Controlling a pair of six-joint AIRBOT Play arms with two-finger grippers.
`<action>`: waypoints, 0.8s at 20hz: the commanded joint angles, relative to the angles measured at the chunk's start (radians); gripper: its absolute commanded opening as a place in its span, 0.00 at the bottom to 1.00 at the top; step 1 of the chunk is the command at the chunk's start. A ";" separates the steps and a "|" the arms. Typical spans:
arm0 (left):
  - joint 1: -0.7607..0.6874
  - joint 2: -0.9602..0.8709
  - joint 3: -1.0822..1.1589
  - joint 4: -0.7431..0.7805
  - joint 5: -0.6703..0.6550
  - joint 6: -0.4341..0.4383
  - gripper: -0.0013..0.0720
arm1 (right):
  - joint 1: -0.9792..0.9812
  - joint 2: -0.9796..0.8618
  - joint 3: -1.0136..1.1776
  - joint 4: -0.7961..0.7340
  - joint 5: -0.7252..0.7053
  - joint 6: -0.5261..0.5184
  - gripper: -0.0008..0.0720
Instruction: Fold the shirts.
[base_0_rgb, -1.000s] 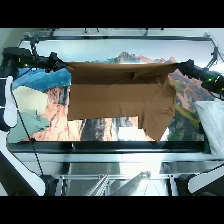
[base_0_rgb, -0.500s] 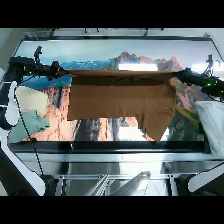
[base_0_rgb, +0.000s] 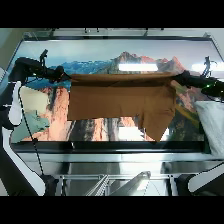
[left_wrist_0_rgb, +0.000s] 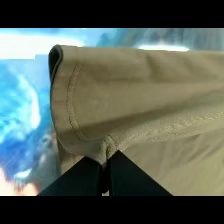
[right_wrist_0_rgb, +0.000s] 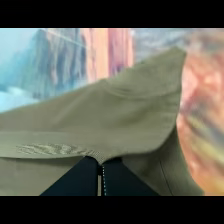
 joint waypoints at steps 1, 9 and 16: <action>-0.035 0.001 0.000 0.128 0.009 -0.017 0.06 | 0.001 -0.025 0.000 -0.062 0.054 0.045 0.04; -0.026 0.001 0.000 0.145 0.242 -0.043 0.38 | -0.009 -0.034 0.000 -0.061 0.123 0.056 0.06; 0.013 0.004 0.092 0.087 0.493 -0.131 0.98 | -0.112 0.087 0.000 -0.336 0.308 0.282 0.56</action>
